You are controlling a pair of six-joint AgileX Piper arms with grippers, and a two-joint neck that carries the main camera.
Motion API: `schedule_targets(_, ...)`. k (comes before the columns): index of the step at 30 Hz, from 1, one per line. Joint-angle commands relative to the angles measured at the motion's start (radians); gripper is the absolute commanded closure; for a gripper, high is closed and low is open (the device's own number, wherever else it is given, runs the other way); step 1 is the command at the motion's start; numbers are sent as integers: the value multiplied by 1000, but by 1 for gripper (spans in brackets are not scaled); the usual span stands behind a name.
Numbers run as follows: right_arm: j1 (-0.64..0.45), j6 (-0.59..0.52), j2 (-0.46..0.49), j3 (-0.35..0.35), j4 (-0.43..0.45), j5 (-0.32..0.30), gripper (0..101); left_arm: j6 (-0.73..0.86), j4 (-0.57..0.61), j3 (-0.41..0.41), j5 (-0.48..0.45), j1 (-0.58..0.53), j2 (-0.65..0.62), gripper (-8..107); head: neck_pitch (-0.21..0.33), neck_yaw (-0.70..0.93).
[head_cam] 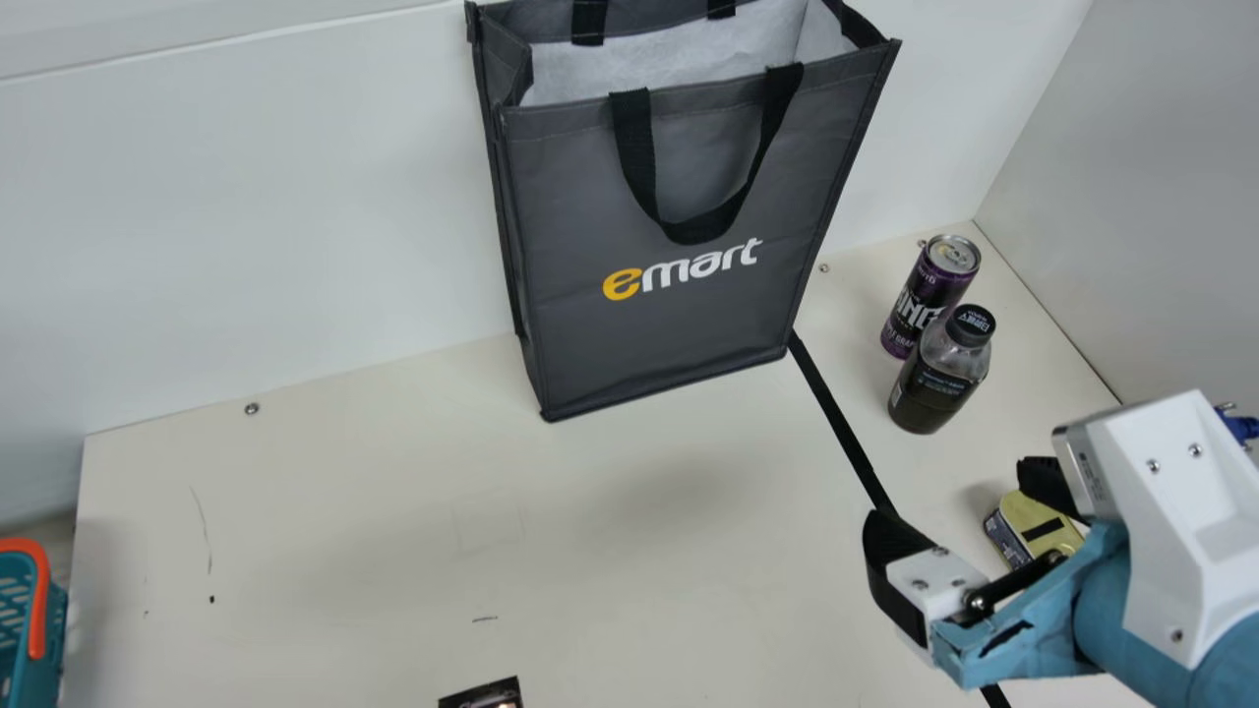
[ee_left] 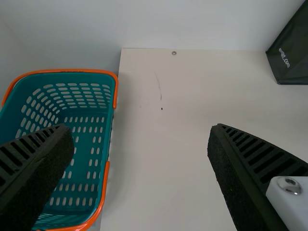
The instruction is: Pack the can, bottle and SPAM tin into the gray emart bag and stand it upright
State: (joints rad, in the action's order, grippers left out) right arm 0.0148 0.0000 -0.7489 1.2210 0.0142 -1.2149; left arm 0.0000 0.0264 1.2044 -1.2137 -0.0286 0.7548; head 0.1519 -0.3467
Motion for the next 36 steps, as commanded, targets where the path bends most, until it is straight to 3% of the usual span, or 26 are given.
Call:
schedule_targets(1, 3, -4, -8, 8, 1, 5, 6, 0, 0, 0, 0, 0, 0, 9, 23, -2)
schedule_targets(21, 77, -33, -133, 137, 53, 23, 6, 0, 0, 0, 0, 0, 0, 9, 23, -2)
schedule_targets(36, 125, -89, -258, 284, 76, 16, 6, 0, 0, 0, 0, 0, 0, 9, 23, -2)
